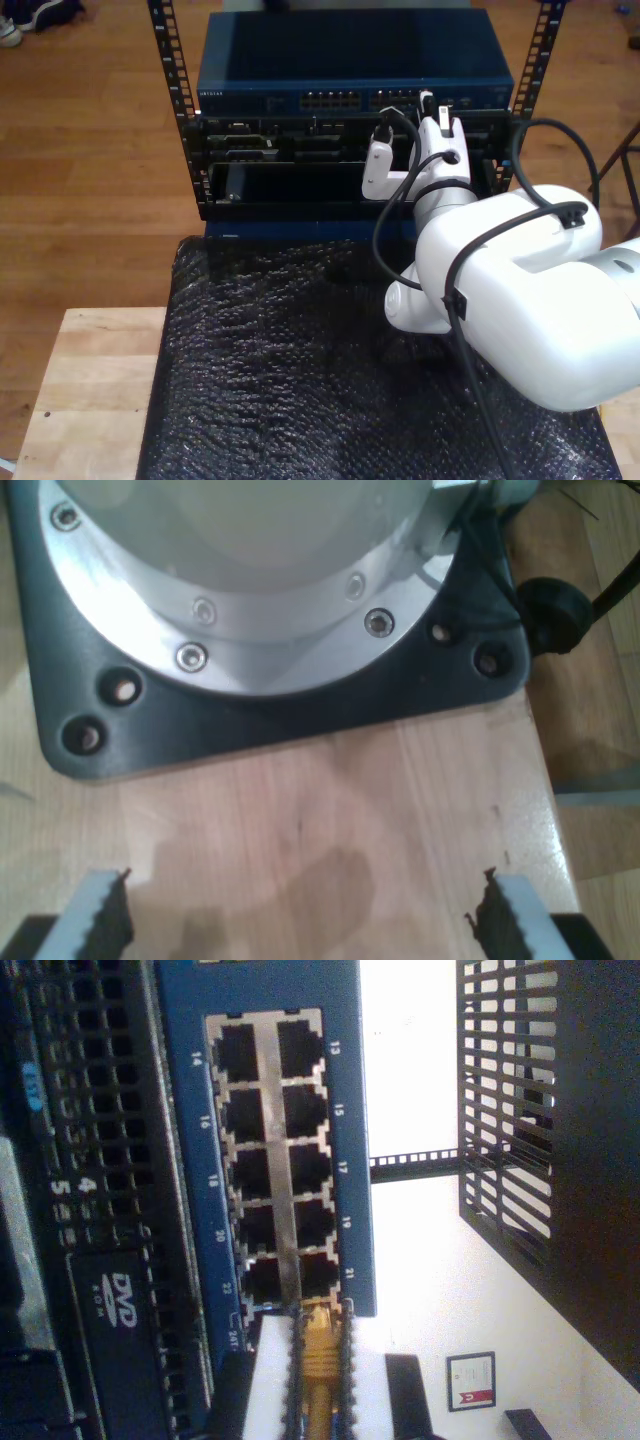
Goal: Grab the cable and plug it in
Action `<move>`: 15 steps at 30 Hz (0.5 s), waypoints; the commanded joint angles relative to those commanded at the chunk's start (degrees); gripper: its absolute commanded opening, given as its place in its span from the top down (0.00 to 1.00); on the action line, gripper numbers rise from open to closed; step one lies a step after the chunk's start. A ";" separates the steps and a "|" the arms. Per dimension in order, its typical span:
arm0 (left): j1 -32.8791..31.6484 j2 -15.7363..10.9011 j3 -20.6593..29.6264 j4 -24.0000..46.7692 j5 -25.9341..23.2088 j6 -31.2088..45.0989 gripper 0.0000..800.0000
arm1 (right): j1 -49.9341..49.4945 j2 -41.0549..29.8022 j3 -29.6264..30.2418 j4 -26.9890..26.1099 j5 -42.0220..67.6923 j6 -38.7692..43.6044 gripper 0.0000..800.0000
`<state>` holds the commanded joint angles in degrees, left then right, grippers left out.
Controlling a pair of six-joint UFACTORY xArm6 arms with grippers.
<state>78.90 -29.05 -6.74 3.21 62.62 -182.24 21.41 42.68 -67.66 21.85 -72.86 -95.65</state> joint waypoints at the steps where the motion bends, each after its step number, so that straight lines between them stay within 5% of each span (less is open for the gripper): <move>1: 0.00 0.00 0.00 0.00 0.00 0.00 0.00 | -0.09 0.00 0.18 -0.18 0.09 0.09 0.81; 5: 0.00 0.00 0.00 0.00 0.00 0.00 0.00 | -0.09 -0.35 0.70 -1.41 2.11 0.18 0.71; 15: 0.09 0.00 0.00 0.00 0.00 0.00 0.00 | 0.09 -5.36 6.77 -1.41 2.81 0.26 0.68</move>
<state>78.99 -29.05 -6.74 3.21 62.62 -182.24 21.49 37.32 -60.89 20.44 -70.04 -95.38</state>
